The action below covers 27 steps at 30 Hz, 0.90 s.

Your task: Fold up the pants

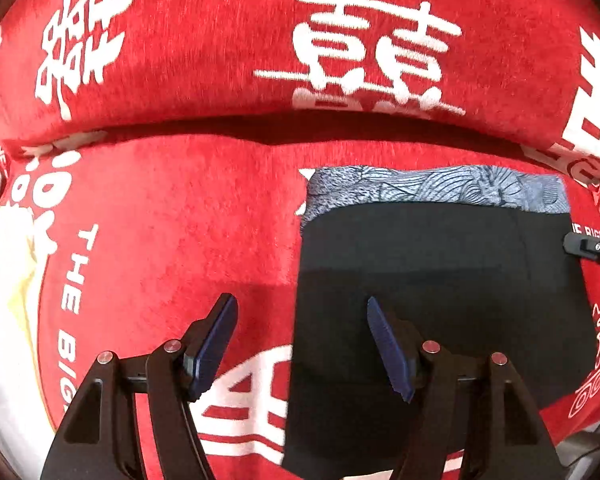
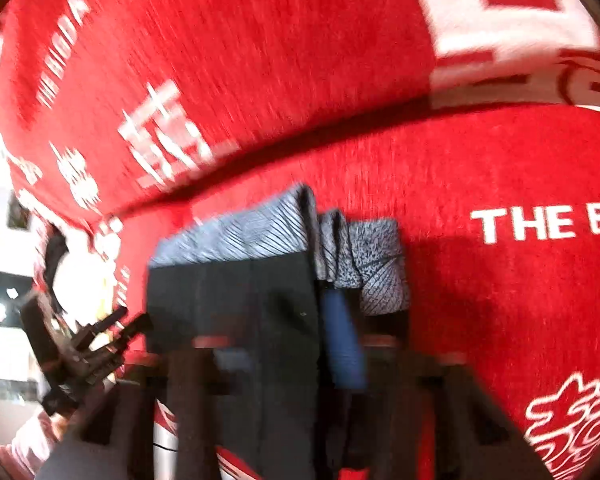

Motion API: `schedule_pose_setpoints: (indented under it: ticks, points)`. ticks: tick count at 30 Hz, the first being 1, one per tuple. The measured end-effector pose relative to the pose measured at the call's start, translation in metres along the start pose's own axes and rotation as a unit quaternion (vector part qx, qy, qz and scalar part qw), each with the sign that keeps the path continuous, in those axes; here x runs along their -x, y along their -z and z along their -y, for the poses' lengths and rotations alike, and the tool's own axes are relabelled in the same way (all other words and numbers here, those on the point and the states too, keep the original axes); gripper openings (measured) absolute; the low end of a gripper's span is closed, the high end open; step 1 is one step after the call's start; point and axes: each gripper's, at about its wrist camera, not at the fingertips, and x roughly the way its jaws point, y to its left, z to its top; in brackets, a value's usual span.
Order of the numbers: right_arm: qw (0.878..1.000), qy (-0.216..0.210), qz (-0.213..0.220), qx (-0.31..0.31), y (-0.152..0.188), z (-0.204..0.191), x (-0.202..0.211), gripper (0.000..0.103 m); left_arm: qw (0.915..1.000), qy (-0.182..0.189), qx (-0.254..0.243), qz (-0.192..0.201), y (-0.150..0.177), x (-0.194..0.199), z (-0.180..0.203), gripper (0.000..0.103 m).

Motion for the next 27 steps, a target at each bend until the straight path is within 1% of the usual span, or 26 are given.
schedule_pose_setpoints:
  ticks: [3, 5, 7, 10, 11, 12, 13, 14, 18, 24, 27]
  points:
    - [1.0, 0.016, -0.004, 0.01, 0.004, -0.001, 0.002, 0.01, 0.9994, 0.014, -0.03, 0.002, 0.008, -0.001, 0.016, 0.069]
    - [0.999, 0.043, -0.019, 0.009, 0.012, 0.004, 0.0, 0.007, 0.999, 0.011, -0.043, -0.001, 0.014, -0.004, 0.026, 0.075]
    - [0.997, 0.073, -0.034, 0.011, 0.022, 0.008, -0.002, 0.0, 0.9989, 0.012, -0.046, -0.002, 0.014, -0.004, 0.031, 0.075]
    - [0.996, 0.085, -0.03, 0.011, 0.032, 0.003, 0.01, 0.001, 0.9991, 0.02, -0.035, -0.013, 0.013, -0.006, 0.03, 0.075]
    - [0.995, 0.09, -0.031, 0.006, 0.037, 0.003, 0.015, 0.005, 0.9991, 0.024, -0.032, -0.016, 0.012, -0.006, 0.028, 0.075]
    - [0.995, 0.091, -0.034, -0.001, 0.041, 0.002, 0.017, 0.005, 0.9989, 0.026, -0.033, -0.019, 0.012, -0.007, 0.028, 0.076]
    - [0.995, 0.094, -0.038, -0.011, 0.047, 0.001, 0.021, 0.005, 0.9989, 0.024, -0.035, -0.021, 0.011, -0.008, 0.028, 0.08]
    - [0.994, 0.097, -0.037, -0.017, 0.053, 0.0, 0.024, 0.005, 0.9988, 0.021, -0.038, -0.022, 0.011, -0.008, 0.028, 0.08]
    - [0.993, 0.117, -0.012, -0.014, 0.072, -0.015, 0.038, 0.005, 0.9984, 0.025, -0.039, -0.034, 0.012, -0.004, 0.027, 0.08]
    - [0.985, 0.17, 0.027, 0.016, 0.086, -0.047, 0.047, 0.005, 0.9977, 0.023, -0.046, -0.044, 0.008, -0.002, 0.019, 0.08]
    - [0.983, 0.18, 0.033, 0.001, 0.089, -0.046, 0.054, 0.005, 0.997, 0.024, -0.055, -0.049, 0.008, 0.001, 0.014, 0.08]
